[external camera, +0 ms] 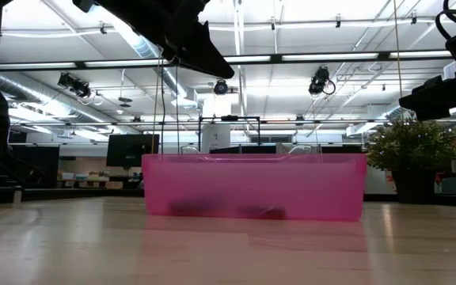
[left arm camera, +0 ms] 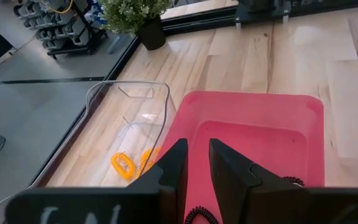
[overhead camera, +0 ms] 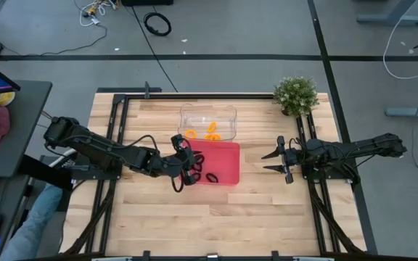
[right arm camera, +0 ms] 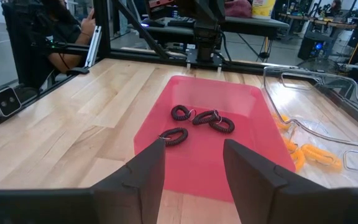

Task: Sort spring keychains
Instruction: Return to Home Position

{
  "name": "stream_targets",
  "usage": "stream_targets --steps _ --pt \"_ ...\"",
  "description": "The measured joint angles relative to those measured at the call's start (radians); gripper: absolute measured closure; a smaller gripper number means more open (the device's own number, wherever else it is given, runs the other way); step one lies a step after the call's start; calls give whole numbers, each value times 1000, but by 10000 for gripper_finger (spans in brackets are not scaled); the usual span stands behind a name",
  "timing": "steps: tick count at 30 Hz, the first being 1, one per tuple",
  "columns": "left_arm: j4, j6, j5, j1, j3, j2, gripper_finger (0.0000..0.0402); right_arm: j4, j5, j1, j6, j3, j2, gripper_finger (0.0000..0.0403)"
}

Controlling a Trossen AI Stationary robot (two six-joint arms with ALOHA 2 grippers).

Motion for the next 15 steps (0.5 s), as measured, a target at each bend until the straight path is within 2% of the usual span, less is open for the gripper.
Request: stream_targets --steps 8,15 --pt "76 70 -33 0 0 0 333 0 0 0 0 0 0 237" --pt "75 70 -34 0 0 0 333 0 0 0 0 0 0 237"
